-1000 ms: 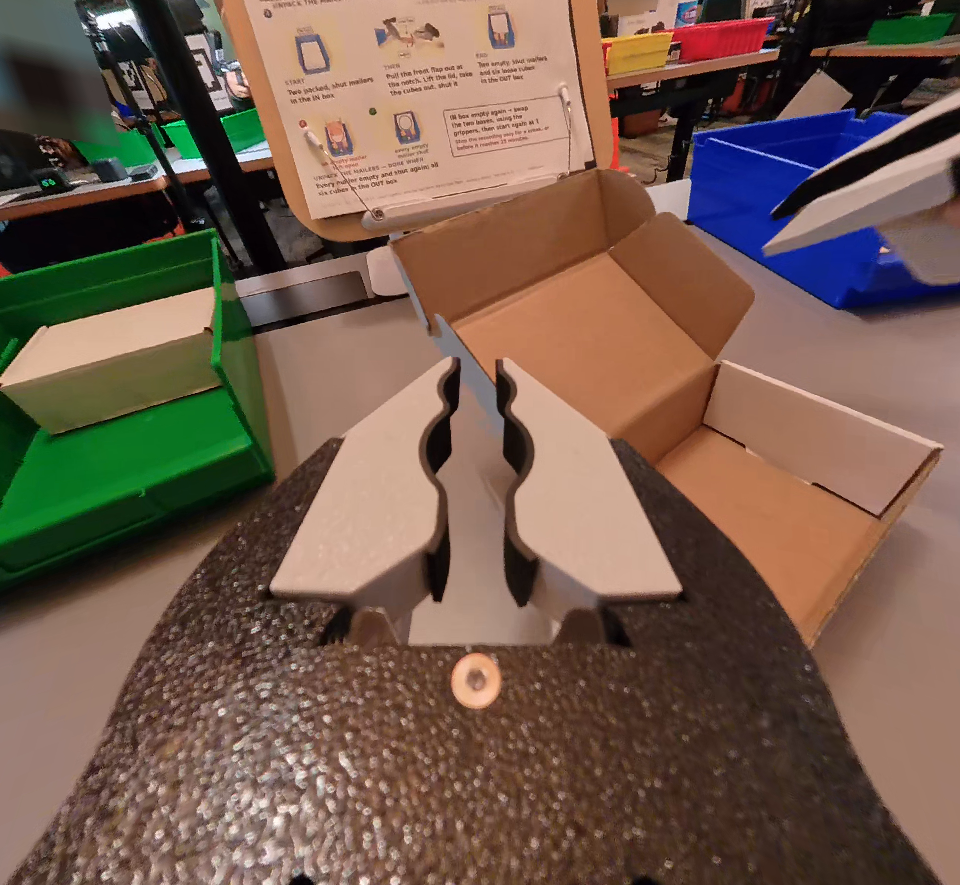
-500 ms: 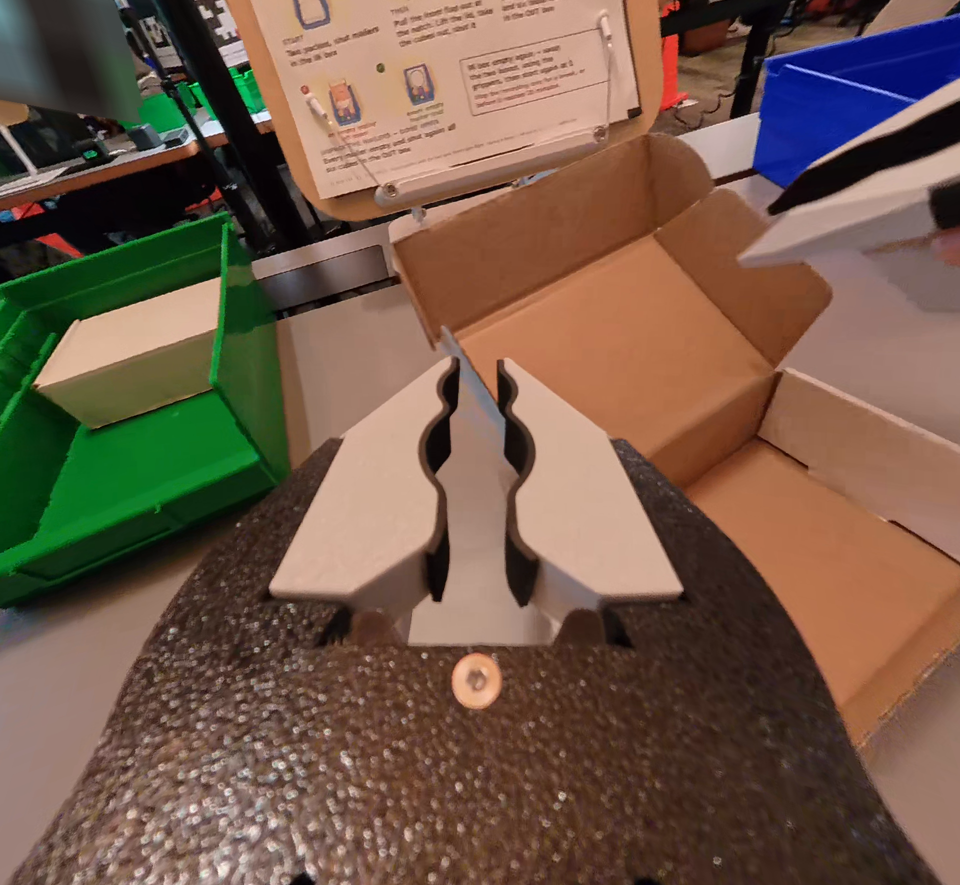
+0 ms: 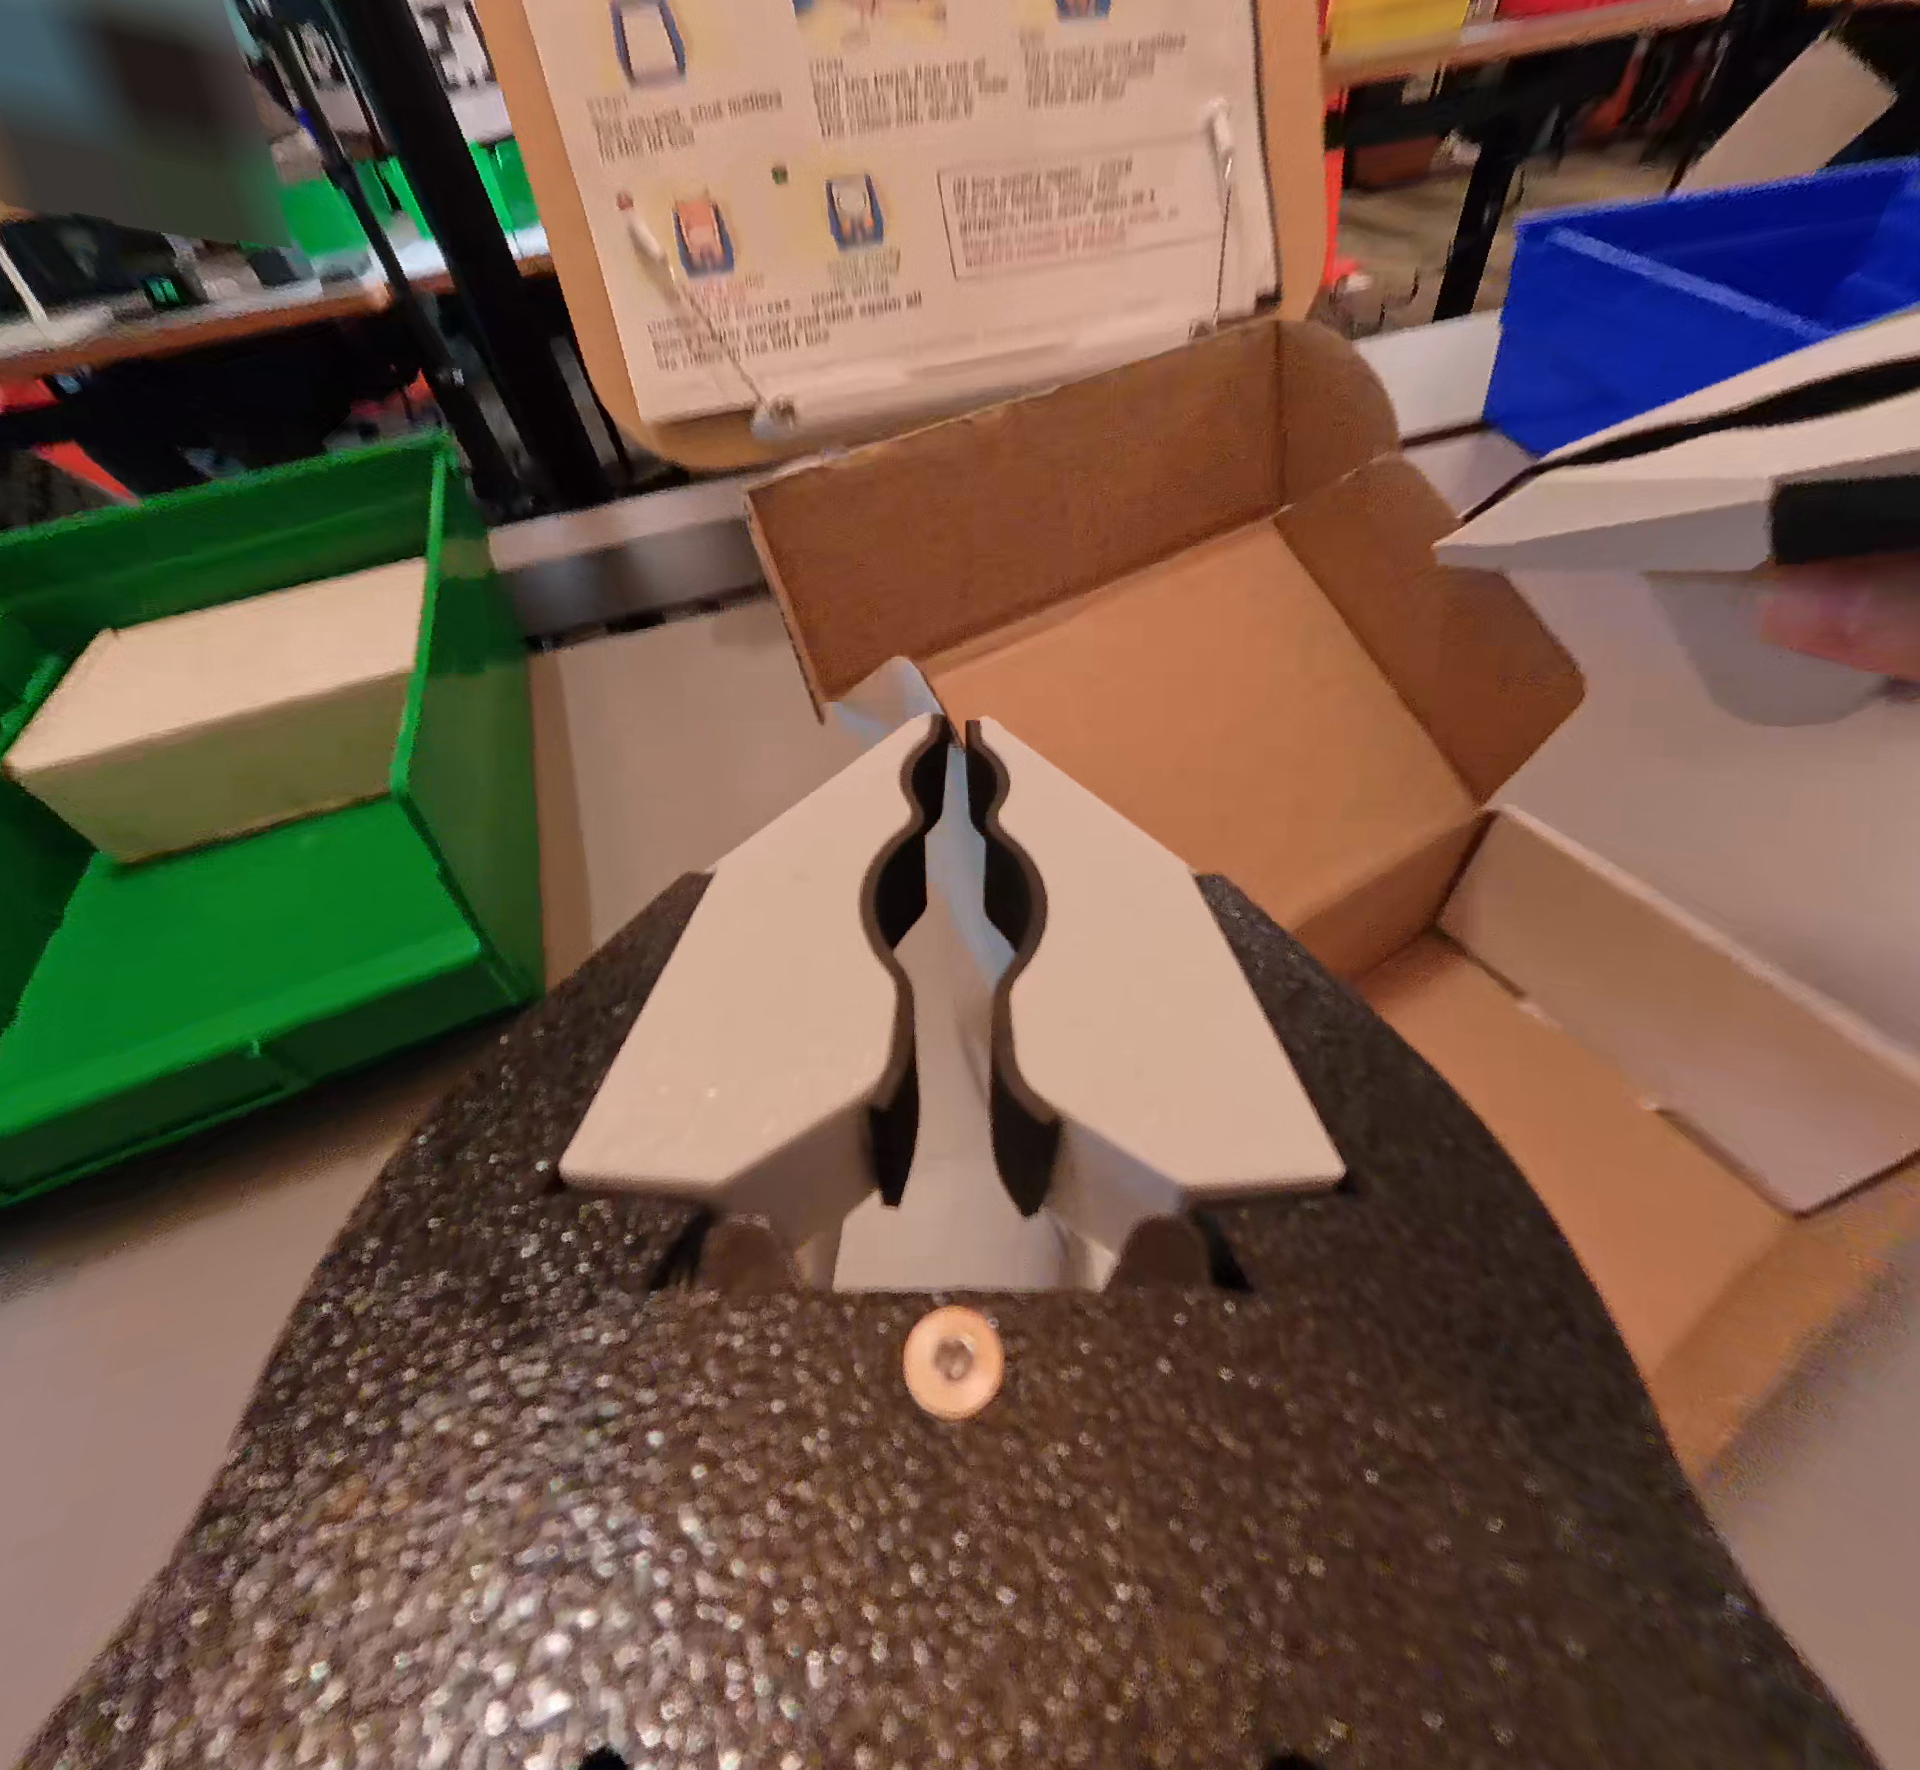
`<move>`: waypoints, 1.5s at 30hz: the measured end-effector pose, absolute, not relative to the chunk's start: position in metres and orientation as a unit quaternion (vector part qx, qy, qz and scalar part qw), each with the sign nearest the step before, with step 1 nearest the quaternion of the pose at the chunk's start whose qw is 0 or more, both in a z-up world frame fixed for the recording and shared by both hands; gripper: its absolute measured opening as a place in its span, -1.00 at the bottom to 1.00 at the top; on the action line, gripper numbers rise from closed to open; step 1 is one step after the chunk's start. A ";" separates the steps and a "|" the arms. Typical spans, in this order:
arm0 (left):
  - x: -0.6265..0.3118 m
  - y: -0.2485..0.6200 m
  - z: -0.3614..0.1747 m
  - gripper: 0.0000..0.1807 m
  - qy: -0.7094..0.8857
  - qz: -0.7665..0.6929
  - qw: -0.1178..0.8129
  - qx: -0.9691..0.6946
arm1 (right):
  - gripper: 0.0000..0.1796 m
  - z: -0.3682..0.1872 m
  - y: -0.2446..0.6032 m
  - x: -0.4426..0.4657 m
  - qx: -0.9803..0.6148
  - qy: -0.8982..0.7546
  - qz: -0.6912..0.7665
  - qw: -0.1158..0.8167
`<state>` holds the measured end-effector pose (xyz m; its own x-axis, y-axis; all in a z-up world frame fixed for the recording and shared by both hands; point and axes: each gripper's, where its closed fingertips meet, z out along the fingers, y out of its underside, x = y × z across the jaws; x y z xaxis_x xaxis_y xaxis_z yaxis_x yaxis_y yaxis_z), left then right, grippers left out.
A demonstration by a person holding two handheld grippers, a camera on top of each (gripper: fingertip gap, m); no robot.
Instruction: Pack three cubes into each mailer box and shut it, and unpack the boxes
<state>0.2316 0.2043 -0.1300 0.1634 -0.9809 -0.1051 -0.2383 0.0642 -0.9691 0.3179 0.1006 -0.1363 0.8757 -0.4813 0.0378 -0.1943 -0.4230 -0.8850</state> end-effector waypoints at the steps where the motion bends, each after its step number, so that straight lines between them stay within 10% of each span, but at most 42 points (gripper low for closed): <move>1: 0.232 0.203 -0.123 -1.00 0.524 -0.381 0.515 -0.561 | -0.98 -0.132 0.103 0.316 -0.822 0.199 -0.147 0.513; 24: 0.146 0.137 -0.171 -1.00 0.632 -0.358 0.550 -0.412 | -0.99 -0.174 0.035 0.219 -0.770 0.222 -0.181 0.571; 30: 0.128 0.133 -0.179 -0.83 0.662 -0.338 0.525 -0.415 | -0.53 -0.184 0.009 0.209 -0.791 0.232 -0.219 0.521; 36: 0.115 0.141 -0.168 -0.61 0.635 -0.335 0.551 -0.427 | -0.17 -0.119 0.001 0.190 -0.707 0.002 -0.549 0.445; 45: 0.130 0.128 -0.140 -0.85 0.614 -0.352 0.582 -0.402 | -0.97 -0.124 0.054 0.180 -0.717 -0.186 -0.585 0.332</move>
